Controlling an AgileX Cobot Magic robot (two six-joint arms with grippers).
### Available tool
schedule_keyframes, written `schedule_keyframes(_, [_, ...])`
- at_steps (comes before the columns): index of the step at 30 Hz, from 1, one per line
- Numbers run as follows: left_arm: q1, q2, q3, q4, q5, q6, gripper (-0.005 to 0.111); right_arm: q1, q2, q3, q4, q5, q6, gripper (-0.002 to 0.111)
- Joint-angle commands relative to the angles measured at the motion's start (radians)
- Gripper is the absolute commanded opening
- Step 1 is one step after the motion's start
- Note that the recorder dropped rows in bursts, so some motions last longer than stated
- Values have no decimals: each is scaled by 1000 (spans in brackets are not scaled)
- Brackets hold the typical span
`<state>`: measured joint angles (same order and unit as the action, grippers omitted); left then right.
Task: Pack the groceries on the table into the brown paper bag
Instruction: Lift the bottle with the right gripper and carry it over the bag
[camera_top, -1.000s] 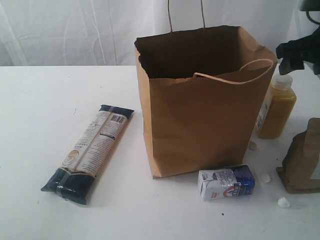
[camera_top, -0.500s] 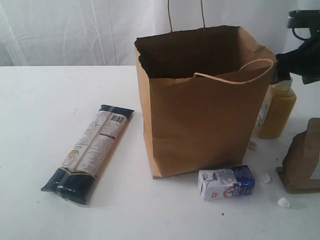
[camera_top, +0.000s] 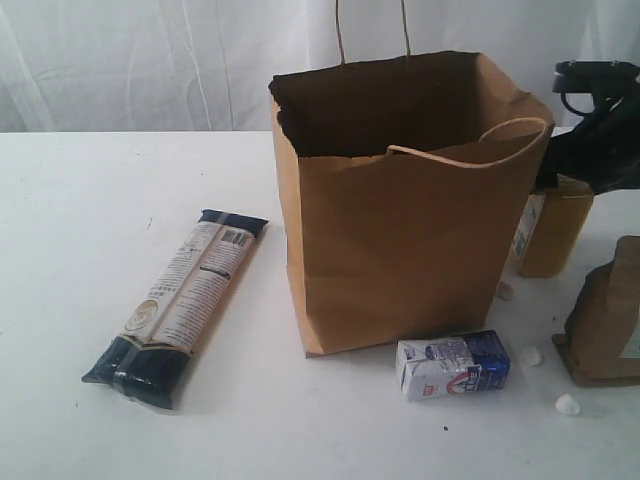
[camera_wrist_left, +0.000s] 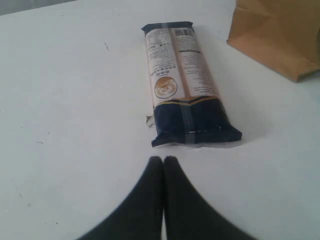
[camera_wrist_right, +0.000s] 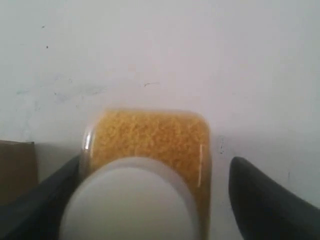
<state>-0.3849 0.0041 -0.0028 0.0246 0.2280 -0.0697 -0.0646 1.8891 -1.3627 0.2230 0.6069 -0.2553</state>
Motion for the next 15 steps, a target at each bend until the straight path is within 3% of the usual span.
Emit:
schedule_keyframes(1, [1, -4, 3, -6, 1, 0, 0, 15, 23, -3, 7, -34, -13, 62])
schedule_keyframes(3, [1, -4, 3, -6, 1, 0, 0, 15, 23, -3, 10, -45, -15, 48])
schedule_keyframes(4, [1, -4, 3, -6, 1, 0, 0, 15, 18, -3, 10, -48, -15, 38])
schedule_keyframes(5, [1, -4, 3, -6, 1, 0, 0, 15, 2, -3, 8, -54, -17, 18])
schedule_keyframes(7, [1, -4, 3, -6, 1, 0, 0, 15, -50, -3, 6, -87, -17, 0])
schedule_keyframes(15, [1, -4, 3, -6, 1, 0, 0, 13, -314, -3, 4, -139, -17, 0])
